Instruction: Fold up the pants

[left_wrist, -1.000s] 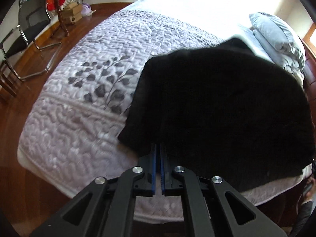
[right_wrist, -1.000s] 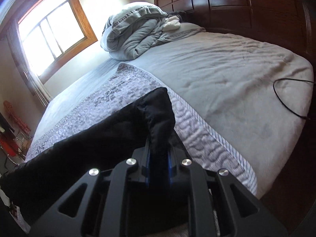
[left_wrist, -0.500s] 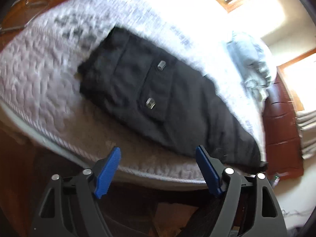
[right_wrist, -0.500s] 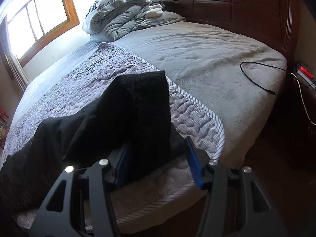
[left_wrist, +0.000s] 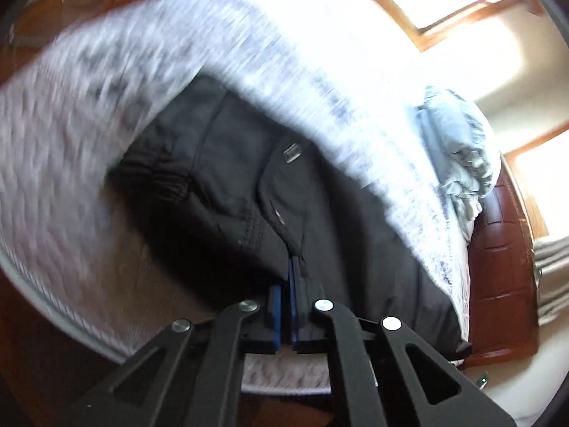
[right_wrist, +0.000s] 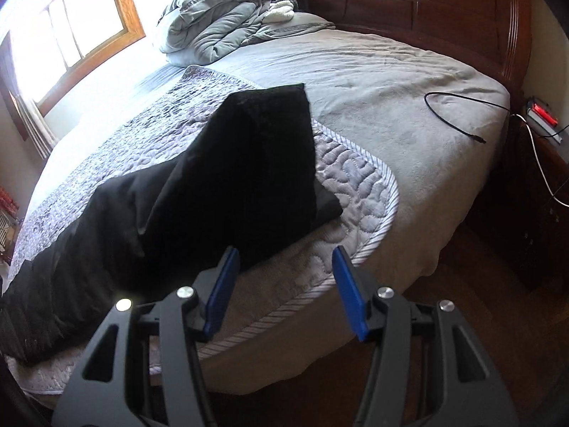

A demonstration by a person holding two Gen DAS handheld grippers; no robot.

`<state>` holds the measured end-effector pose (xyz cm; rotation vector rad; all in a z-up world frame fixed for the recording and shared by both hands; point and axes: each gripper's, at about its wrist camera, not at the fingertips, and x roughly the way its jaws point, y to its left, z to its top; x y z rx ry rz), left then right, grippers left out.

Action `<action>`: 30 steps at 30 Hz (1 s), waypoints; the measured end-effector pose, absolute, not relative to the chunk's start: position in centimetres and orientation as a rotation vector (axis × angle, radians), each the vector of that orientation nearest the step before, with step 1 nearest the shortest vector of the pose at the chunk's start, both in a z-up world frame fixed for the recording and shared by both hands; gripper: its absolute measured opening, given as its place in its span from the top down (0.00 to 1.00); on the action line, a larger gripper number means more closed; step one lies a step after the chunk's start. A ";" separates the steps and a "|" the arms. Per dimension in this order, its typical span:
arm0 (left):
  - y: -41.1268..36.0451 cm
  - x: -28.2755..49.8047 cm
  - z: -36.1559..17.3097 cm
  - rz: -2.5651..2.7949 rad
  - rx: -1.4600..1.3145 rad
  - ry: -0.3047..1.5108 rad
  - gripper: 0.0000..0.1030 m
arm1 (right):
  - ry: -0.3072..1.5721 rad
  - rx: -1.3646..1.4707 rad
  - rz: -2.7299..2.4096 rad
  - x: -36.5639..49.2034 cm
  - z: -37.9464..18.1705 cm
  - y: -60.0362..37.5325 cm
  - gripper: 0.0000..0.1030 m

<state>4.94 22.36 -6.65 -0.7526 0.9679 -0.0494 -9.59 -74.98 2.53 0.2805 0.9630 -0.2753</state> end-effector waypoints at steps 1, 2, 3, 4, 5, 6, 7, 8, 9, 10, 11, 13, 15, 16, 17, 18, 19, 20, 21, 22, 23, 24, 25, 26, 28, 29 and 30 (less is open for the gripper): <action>22.4 5.3 -5.4 -0.055 -0.740 0.947 0.97 | 0.962 0.278 -0.269 -9.6 2.7 -74.7 0.47; 22.5 5.6 -4.4 -0.053 -0.723 0.932 0.97 | 0.959 0.280 -0.259 -9.5 2.8 -74.4 0.47; 22.6 5.9 -4.0 -0.045 -0.706 0.931 0.97 | 0.953 0.291 -0.242 -9.4 2.9 -74.0 0.47; 22.8 6.3 -3.9 -0.023 -0.686 0.937 0.97 | 0.948 0.308 -0.224 -9.4 3.0 -73.7 0.47; 23.1 6.3 -4.3 -0.004 -0.682 0.951 0.97 | 0.948 0.328 -0.203 -9.3 3.1 -73.4 0.48; 23.3 6.3 -5.1 0.016 -0.679 0.975 0.97 | 0.952 0.346 -0.184 -9.2 3.1 -72.9 0.48; 23.4 6.2 -6.3 0.045 -0.660 1.011 0.97 | 0.953 0.352 -0.176 -9.3 3.2 -72.5 0.49; 23.3 5.9 -7.5 0.077 -0.642 1.044 0.97 | 0.952 0.357 -0.170 -9.4 3.3 -72.1 0.50; 23.8 5.2 -8.8 0.101 -0.635 1.074 0.97 | 0.950 0.373 -0.161 -9.6 3.4 -71.7 0.52; 24.1 4.8 -10.3 0.113 -0.659 1.103 0.97 | 0.948 0.384 -0.156 -9.7 3.6 -71.4 0.53; 24.4 4.6 -11.1 0.116 -0.695 1.113 0.97 | 0.943 0.389 -0.159 -10.0 3.8 -71.0 0.53; 24.7 4.0 -12.3 0.112 -0.749 1.108 0.97 | 0.935 0.401 -0.169 -10.8 4.4 -70.3 0.53; 24.5 3.8 -12.2 0.112 -0.750 1.094 0.97 | 0.937 0.451 -0.133 -11.4 4.6 -69.8 0.53; 24.3 3.7 -11.9 0.114 -0.734 1.091 0.97 | 0.945 0.481 -0.114 -11.8 4.5 -69.3 0.52; 24.1 3.6 -11.8 0.113 -0.720 1.090 0.97 | 0.951 0.498 -0.096 -12.0 4.4 -69.1 0.51; 24.0 3.9 -11.7 0.113 -0.707 1.090 0.97 | 0.967 0.530 -0.058 -12.2 4.1 -68.5 0.49; 23.8 4.0 -11.5 0.112 -0.700 1.093 0.97 | 0.985 0.559 -0.025 -12.3 3.7 -68.1 0.49; 23.7 4.0 -11.5 0.112 -0.703 1.096 0.96 | 1.004 0.589 0.013 -12.3 3.2 -67.4 0.49; 23.9 4.0 -11.5 0.110 -0.714 1.098 0.96 | 1.015 0.606 0.032 -12.2 2.7 -67.0 0.49; 23.8 4.1 -11.8 0.108 -0.724 1.098 0.96 | 1.033 0.624 0.047 -12.0 2.0 -66.4 0.49; 23.9 4.0 -11.8 0.108 -0.733 1.099 0.96 | 1.044 0.632 0.044 -11.7 1.4 -66.2 0.49; 24.1 3.9 -11.9 0.107 -0.740 1.100 0.95 | 1.047 0.642 0.037 -11.5 1.1 -66.0 0.50; 24.2 3.8 -11.8 0.107 -0.746 1.098 0.95 | 1.040 0.667 0.043 -11.2 0.7 -66.1 0.50; 24.3 3.5 -11.8 0.106 -0.748 1.098 0.95 | 1.026 0.702 0.053 -11.0 0.6 -66.3 0.50; 24.2 3.3 -11.7 0.106 -0.748 1.099 0.94 | 0.998 0.747 0.041 -10.6 0.7 -66.9 0.47; 24.2 3.3 -11.7 0.106 -0.748 1.101 0.94 | 0.978 0.749 0.017 -10.3 0.9 -67.2 0.42; 24.2 3.3 -11.7 0.106 -0.748 1.103 0.94 | 0.965 0.744 -0.022 -10.1 1.1 -67.7 0.38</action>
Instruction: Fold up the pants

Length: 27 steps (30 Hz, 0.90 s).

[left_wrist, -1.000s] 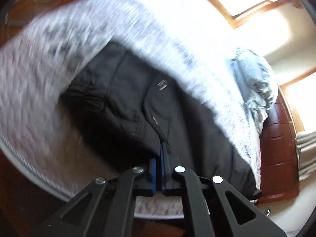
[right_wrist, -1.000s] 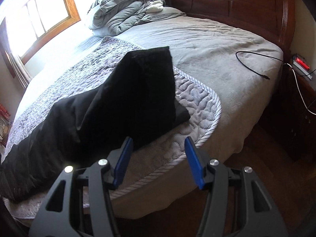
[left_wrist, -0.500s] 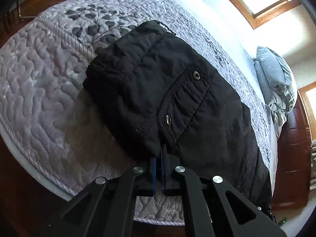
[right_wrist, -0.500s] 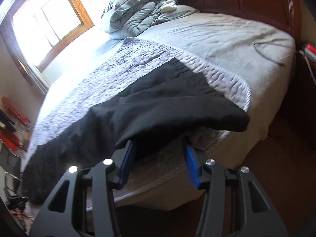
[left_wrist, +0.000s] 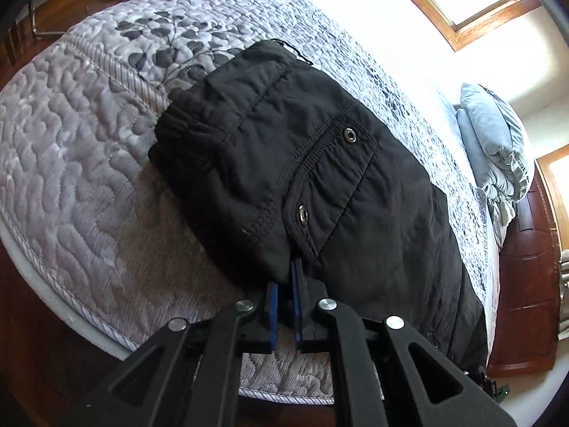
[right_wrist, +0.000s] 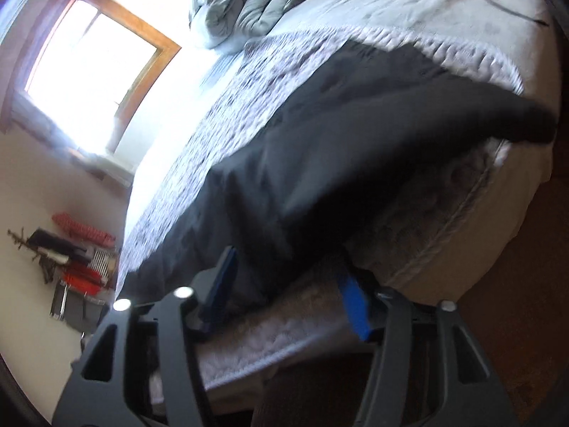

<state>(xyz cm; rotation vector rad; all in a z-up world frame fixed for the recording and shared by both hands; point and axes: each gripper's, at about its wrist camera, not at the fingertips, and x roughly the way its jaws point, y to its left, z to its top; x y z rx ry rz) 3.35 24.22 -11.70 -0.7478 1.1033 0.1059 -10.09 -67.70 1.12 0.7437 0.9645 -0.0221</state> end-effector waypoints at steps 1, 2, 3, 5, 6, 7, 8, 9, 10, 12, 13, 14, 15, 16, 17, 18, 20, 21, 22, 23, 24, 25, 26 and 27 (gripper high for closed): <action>24.2 3.3 -11.8 0.107 -0.748 1.106 0.94 | 0.954 0.745 -0.075 -9.7 1.3 -68.5 0.39; 24.1 3.3 -11.8 0.109 -0.749 1.108 0.94 | 0.946 0.765 -0.092 -9.5 1.3 -68.9 0.42; 24.0 3.3 -11.8 0.110 -0.747 1.110 0.94 | 0.926 0.812 -0.087 -9.2 1.5 -69.7 0.58; 23.7 3.3 -11.8 0.113 -0.732 1.112 0.94 | 0.931 0.815 -0.065 -7.9 1.8 -70.2 0.81; 23.6 3.4 -11.7 0.115 -0.726 1.115 0.94 | 0.946 0.759 -0.094 -6.9 2.4 -70.2 0.92; 23.5 3.5 -11.7 0.116 -0.726 1.115 0.94 | 0.954 0.709 -0.102 -6.0 2.9 -69.9 0.95; 23.4 3.6 -11.7 0.117 -0.733 1.114 0.94 | 0.945 0.661 -0.097 -5.0 3.9 -69.4 0.96; 23.3 3.6 -11.7 0.118 -0.738 1.110 0.94 | 0.919 0.630 -0.081 -4.1 5.1 -68.9 0.96; 23.2 3.6 -11.6 0.118 -0.741 1.103 0.94 | 0.885 0.609 -0.056 -3.4 6.1 -68.6 0.97; 22.9 3.6 -11.6 0.117 -0.740 1.095 0.94 | 0.785 0.578 0.024 -2.5 8.7 -67.6 0.97; 22.7 3.6 -11.6 0.118 -0.734 1.092 0.94 | 0.731 0.570 0.066 -2.5 9.6 -67.2 0.97; 22.5 3.6 -11.7 0.121 -0.728 1.092 0.94 | 0.679 0.555 0.099 -2.5 10.4 -66.9 0.97; 22.4 3.6 -11.8 0.127 -0.720 1.095 0.93 | 0.664 0.544 0.100 -2.4 10.7 -67.2 0.97; 22.3 3.5 -11.9 0.127 -0.718 1.097 0.92 | 0.683 0.538 0.078 -2.4 10.3 -67.3 0.97; 22.2 3.5 -12.0 0.129 -0.718 1.098 0.92 | 0.717 0.538 0.049 -2.3 9.5 -67.5 0.97; 22.1 3.6 -12.2 0.128 -0.718 1.101 0.91 | 0.786 0.540 -0.012 -2.3 7.9 -68.1 0.97; 21.9 3.6 -12.4 0.128 -0.714 1.106 0.91 | 0.895 0.559 -0.088 -2.4 4.3 -69.2 0.95; 21.8 3.7 -12.4 0.129 -0.711 1.111 0.90 | 0.941 0.580 -0.111 -2.9 2.4 -69.7 0.95; 21.6 3.6 -12.4 0.129 -0.712 1.114 0.88 | 0.970 0.604 -0.113 -3.5 1.0 -69.9 0.91; 21.5 3.4 -12.4 0.124 -0.715 1.119 0.87 | 0.972 0.605 -0.122 -4.3 0.2 -69.6 0.82; 21.2 3.3 -12.3 0.110 -0.722 1.125 0.82 | 0.972 0.604 -0.137 -5.1 -0.1 -69.3 0.63; 20.7 3.0 -12.2 0.094 -0.733 1.129 0.72 | 0.969 0.606 -0.129 -5.7 -0.1 -69.0 0.58; 20.3 2.7 -12.1 0.077 -0.744 1.130 0.68 | 0.962 0.607 -0.109 -6.3 -0.1 -68.5 0.58; 19.7 2.5 -12.1 0.056 -0.753 1.137 0.63 | 0.965 0.608 -0.091 -6.7 -0.2 -67.8 0.58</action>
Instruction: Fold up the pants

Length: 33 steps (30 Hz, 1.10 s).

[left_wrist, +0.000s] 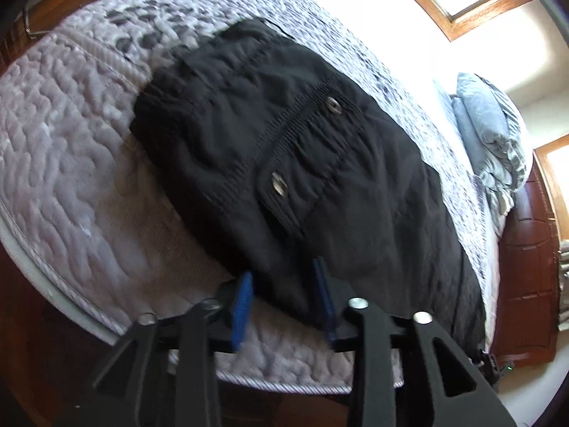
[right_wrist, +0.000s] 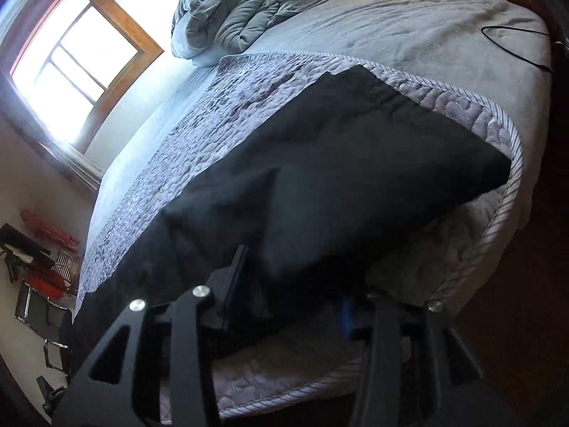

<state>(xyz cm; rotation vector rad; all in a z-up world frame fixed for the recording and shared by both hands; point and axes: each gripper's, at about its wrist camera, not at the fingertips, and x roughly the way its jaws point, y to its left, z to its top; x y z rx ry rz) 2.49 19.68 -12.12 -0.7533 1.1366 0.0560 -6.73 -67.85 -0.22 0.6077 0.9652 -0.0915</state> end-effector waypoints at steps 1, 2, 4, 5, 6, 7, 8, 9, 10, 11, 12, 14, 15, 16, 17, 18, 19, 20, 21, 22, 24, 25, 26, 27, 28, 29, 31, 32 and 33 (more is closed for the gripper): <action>18.5 2.3 -12.1 0.033 -0.768 1.166 0.63 | 0.971 0.613 -0.075 -7.2 0.3 -67.3 0.58; 17.7 2.2 -12.1 0.019 -0.766 1.170 0.63 | 0.975 0.628 -0.047 -7.5 0.5 -66.7 0.58; 15.5 2.2 -12.0 -0.007 -0.752 1.177 0.48 | 0.978 0.681 0.005 -7.9 0.5 -65.6 0.58; 14.5 2.2 -12.0 -0.003 -0.730 1.176 0.43 | 0.975 0.713 0.029 -8.0 0.4 -65.0 0.58; 13.7 2.3 -11.9 0.006 -0.709 1.178 0.38 | 0.980 0.750 0.059 -8.1 0.2 -64.3 0.58; 12.8 2.4 -11.7 0.026 -0.679 1.182 0.34 | 0.989 0.769 0.078 -7.9 0.2 -63.8 0.58; 12.1 2.4 -11.5 0.038 -0.672 1.180 0.31 | 0.995 0.782 0.090 -7.8 0.0 -63.0 0.58; 11.6 2.4 -11.4 0.047 -0.692 1.174 0.26 | 1.000 0.785 0.095 -7.6 0.0 -62.6 0.58; 11.3 2.3 -11.2 0.047 -0.722 1.171 0.24 | 1.007 0.784 0.108 -7.4 0.0 -61.9 0.58; 10.9 2.1 -11.2 0.020 -0.766 1.169 0.24 | 1.010 0.787 0.116 -7.3 0.0 -61.3 0.58; 10.3 2.1 -11.2 -0.034 -0.831 1.175 0.24 | 1.008 0.790 0.120 -7.2 -0.1 -60.9 0.61; 9.2 2.1 -11.4 -0.080 -0.881 1.194 0.24 | 0.997 0.777 0.122 -6.9 0.0 -60.3 0.77; 8.5 2.4 -11.6 -0.107 -0.891 1.205 0.24 | 0.997 0.765 0.112 -6.8 0.2 -60.1 0.88; 7.8 2.7 -11.9 -0.119 -0.890 1.212 0.26 | 0.997 0.765 0.103 -6.3 0.1 -60.3 0.91; 7.4 3.0 -12.2 -0.115 -0.887 1.221 0.26 | 0.990 0.782 0.108 -6.1 0.1 -60.4 0.92; 7.0 3.5 -12.6 -0.090 -0.880 1.233 0.31 | 0.985 0.802 0.112 -6.0 0.0 -60.6 0.93; 6.5 3.7 -13.0 -0.093 -0.888 1.230 0.58 | 0.977 0.821 0.115 -5.9 0.0 -60.9 0.94; 6.1 4.1 -13.3 -0.111 -0.898 1.242 0.70 | 0.968 0.828 0.117 -5.7 0.0 -61.3 0.94; 5.7 4.4 -13.7 -0.138 -0.912 1.250 0.87 | 0.963 0.827 0.118 -5.6 0.2 -61.4 0.95; 5.5 4.8 -13.8 -0.137 -0.913 1.252 0.90 | 0.949 0.825 0.121 -5.3 0.5 -61.6 0.95; 5.4 5.1 -13.6 -0.120 -0.921 1.227 0.96 | 0.903 0.807 0.144 -5.0 1.6 -61.8 0.96; 5.4 5.0 -13.3 -0.121 -0.939 1.197 0.96 | 0.874 0.792 0.159 -4.8 2.5 -61.7 0.96; 5.6 5.0 -13.0 -0.120 -0.948 1.168 0.96 | 0.852 0.777 0.171 -4.8 3.0 -62.2 0.96; 5.9 4.6 -12.7 -0.117 -0.949 1.137 0.97 | 0.832 0.756 0.181 -4.5 3.6 -62.0 0.96; 6.0 4.4 -12.2 -0.109 -0.936 1.095 0.97 | 0.819 0.743 0.188 -4.3 3.9 -61.9 0.96; 6.0 4.1 -12.1 -0.103 -0.926 1.067 0.97 | 0.810 0.738 0.191 -3.9 4.0 -61.9 0.96; 5.8 3.5 -12.5 -0.093 -0.921 1.045 0.96 | 0.815 0.732 0.184 -3.4 3.3 -61.8 0.96; 5.5 3.4 -13.0 -0.091 -0.895 1.070 0.96 | 0.845 0.715 0.158 -3.0 2.7 -61.8 0.96; 5.0 3.3 -13.9 -0.090 -0.861 1.109 0.96 | 0.890 0.698 0.132 -2.8 1.9 -61.6 0.96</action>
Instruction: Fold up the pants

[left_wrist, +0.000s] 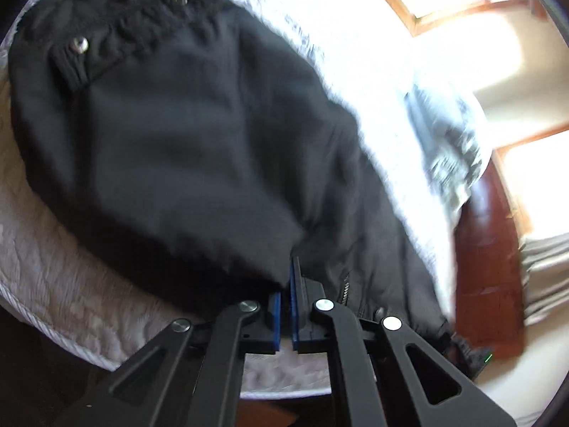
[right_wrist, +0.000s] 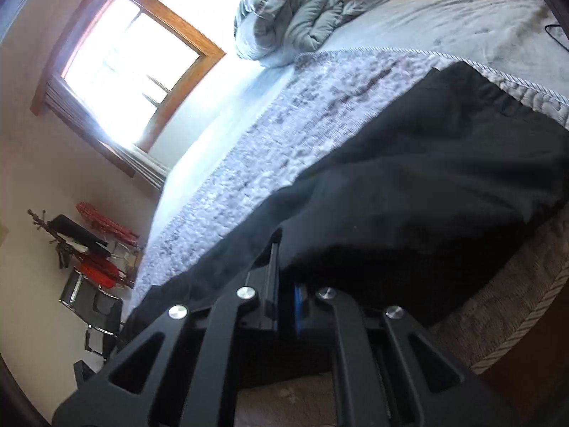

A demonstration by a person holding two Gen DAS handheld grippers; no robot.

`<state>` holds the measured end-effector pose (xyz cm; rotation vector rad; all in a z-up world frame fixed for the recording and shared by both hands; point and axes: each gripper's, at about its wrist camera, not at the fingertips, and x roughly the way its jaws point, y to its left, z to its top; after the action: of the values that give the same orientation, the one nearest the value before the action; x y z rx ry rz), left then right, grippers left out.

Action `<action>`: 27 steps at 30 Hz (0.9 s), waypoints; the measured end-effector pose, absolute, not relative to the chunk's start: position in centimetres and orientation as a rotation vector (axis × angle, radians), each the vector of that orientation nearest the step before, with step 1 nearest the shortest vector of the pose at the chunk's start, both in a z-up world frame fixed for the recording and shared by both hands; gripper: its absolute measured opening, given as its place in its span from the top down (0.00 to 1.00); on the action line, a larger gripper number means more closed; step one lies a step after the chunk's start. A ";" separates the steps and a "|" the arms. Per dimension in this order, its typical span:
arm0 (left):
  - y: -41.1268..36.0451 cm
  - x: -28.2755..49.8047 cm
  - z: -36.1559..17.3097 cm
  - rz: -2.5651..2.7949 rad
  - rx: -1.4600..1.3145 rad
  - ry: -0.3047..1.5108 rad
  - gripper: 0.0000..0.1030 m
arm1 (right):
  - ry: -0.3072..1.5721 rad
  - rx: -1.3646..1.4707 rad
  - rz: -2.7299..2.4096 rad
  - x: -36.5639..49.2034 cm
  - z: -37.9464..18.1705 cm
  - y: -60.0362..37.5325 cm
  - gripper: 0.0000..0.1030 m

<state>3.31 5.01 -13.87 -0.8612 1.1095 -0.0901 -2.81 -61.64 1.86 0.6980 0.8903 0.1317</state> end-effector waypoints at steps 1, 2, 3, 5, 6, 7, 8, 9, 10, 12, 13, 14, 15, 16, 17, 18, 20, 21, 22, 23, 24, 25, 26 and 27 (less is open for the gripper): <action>5.3 3.1 -14.3 -0.090 -0.863 1.121 0.96 | 0.926 0.693 0.115 -2.8 0.9 -61.6 0.96; 5.4 2.9 -14.9 -0.099 -0.875 1.129 0.96 | 0.962 0.690 0.092 -2.9 -0.2 -61.6 0.95; 5.6 3.0 -15.1 -0.110 -0.886 1.134 0.95 | 0.983 0.695 0.076 -3.2 -0.8 -61.8 0.95; 5.9 3.2 -15.1 -0.124 -0.900 1.141 0.95 | 0.993 0.731 0.074 -4.2 -1.4 -62.2 0.87; 5.9 3.4 -14.9 -0.134 -0.889 1.147 0.95 | 0.990 0.759 0.061 -4.6 -1.6 -62.8 0.76; 5.9 3.6 -14.8 -0.139 -0.880 1.150 0.95 | 0.979 0.773 0.047 -5.0 -1.5 -63.3 0.69; 6.0 3.7 -14.7 -0.144 -0.877 1.154 0.95 | 0.966 0.780 0.037 -5.3 -1.2 -63.9 0.68; 5.9 3.8 -14.7 -0.146 -0.882 1.156 0.94 | 0.958 0.790 0.027 -5.5 -1.0 -64.8 0.68; 6.0 3.8 -14.8 -0.150 -0.889 1.159 0.94 | 0.953 0.813 0.010 -5.5 -1.0 -65.7 0.68; 5.5 4.5 -14.8 -0.153 -0.886 1.164 0.93 | 0.952 0.844 -0.032 -5.7 -1.0 -67.1 0.68; 5.7 4.3 -14.9 -0.154 -0.888 1.166 0.92 | 0.947 0.859 -0.057 -5.5 -1.0 -67.8 0.72; 6.0 4.1 -14.9 -0.154 -0.890 1.167 0.92 | 0.941 0.855 -0.069 -5.3 -0.8 -68.4 0.79; 6.0 4.1 -14.9 -0.153 -0.888 1.167 0.92 | 0.935 0.839 -0.068 -5.0 -0.4 -68.6 0.94; 5.9 4.1 -14.8 -0.153 -0.878 1.169 0.91 | 0.930 0.821 -0.056 -4.8 0.0 -68.7 0.96; 5.8 4.2 -14.7 -0.156 -0.869 1.169 0.91 | 0.915 0.797 -0.040 -4.5 0.7 -68.6 0.97; 5.7 4.2 -14.6 -0.155 -0.858 1.170 0.90 | 0.897 0.769 -0.022 -4.6 1.4 -68.2 0.97; 5.4 4.4 -14.8 -0.152 -0.857 1.171 0.89 | 0.838 0.693 0.022 -4.2 3.1 -67.6 0.97; 5.3 4.5 -14.8 -0.150 -0.858 1.172 0.88 | 0.810 0.666 0.042 -4.1 3.7 -67.4 0.97; 5.2 4.5 -14.9 -0.148 -0.861 1.174 0.88 | 0.812 0.666 0.043 -3.9 3.7 -67.5 0.97; 5.1 4.6 -14.9 -0.148 -0.861 1.174 0.87 | 0.847 0.684 0.027 -3.7 3.0 -67.7 0.97; 5.2 4.6 -14.9 -0.149 -0.859 1.176 0.87 | 0.901 0.704 -0.004 -3.5 2.0 -68.0 0.97; 5.1 4.7 -14.9 -0.148 -0.858 1.179 0.87 | 0.961 0.717 -0.036 -3.7 0.6 -68.4 0.97; 5.2 4.6 -14.9 -0.147 -0.855 1.181 0.87 | 1.005 0.720 -0.059 -3.8 -0.5 -68.6 0.95; 5.2 4.6 -14.9 -0.145 -0.847 1.184 0.87 | 1.038 0.718 -0.082 -4.2 -1.6 -68.8 0.85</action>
<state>4.57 5.25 -14.93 -0.8468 1.1843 -0.1449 -4.21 -68.77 -1.61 0.7175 1.0384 -0.0819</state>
